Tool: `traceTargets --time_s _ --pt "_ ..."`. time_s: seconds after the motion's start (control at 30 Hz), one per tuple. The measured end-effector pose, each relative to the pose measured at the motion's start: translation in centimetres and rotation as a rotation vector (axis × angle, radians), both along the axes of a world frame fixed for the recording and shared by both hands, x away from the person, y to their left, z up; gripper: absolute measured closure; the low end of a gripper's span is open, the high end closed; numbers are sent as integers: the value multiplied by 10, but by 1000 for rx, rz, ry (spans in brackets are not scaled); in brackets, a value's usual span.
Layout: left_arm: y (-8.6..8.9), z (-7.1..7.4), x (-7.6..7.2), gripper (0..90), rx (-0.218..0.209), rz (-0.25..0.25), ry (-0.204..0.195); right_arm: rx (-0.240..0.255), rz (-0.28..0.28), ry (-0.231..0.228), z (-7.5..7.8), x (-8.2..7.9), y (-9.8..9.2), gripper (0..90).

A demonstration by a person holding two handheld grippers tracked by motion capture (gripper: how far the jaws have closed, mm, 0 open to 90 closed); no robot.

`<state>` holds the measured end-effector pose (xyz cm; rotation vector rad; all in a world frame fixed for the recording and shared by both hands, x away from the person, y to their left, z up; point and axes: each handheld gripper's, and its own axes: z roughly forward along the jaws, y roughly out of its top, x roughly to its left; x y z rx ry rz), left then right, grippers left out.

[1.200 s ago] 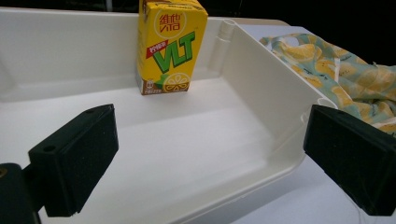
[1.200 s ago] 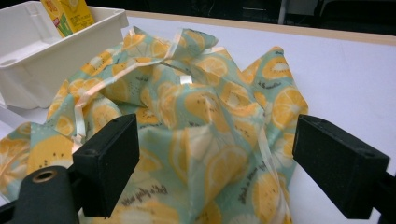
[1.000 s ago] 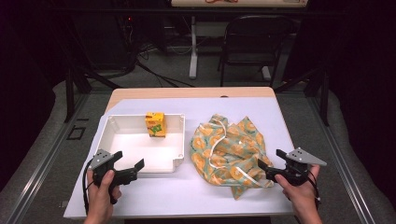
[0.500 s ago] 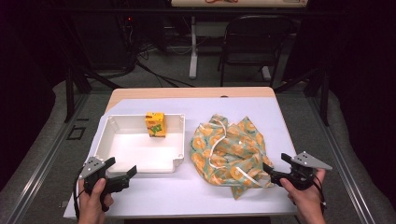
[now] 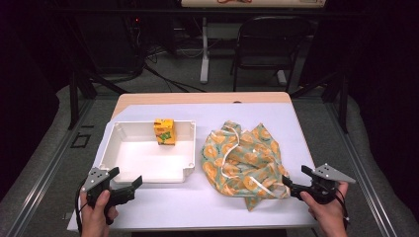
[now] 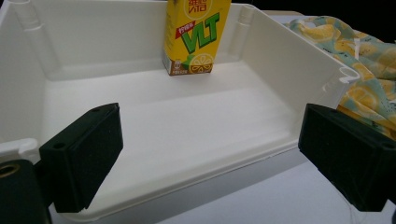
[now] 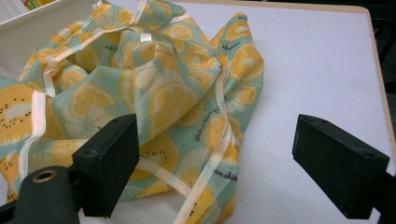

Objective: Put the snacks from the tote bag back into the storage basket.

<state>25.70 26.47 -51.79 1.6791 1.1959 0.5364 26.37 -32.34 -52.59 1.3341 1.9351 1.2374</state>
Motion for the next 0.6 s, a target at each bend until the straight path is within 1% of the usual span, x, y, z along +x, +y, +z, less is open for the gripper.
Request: traceTargets --time_s 0.03,0.1,0.2,0.27,0.4,0.43,0.6 --pt "-1 0 0 70 1 -2 -2 10 3 -3 -1 1 1 143" --pt "-2 1 0 70 -5 -3 -10 11 9 1 -3 3 4 143" --pt "-2 1 0 70 -7 -3 -12 7 21 1 -4 3 9 142" --pt "-2 -1 1 70 -4 0 -7 3 22 -8 -4 3 11 142" --pt "-1 -2 2 73 2 4 -2 14 16 -9 -4 3 10 143" --pt "-1 -2 2 73 4 3 1 4 16 -4 -4 3 9 143" --pt "-2 -3 2 74 3 3 2 4 16 -5 -4 4 9 143"
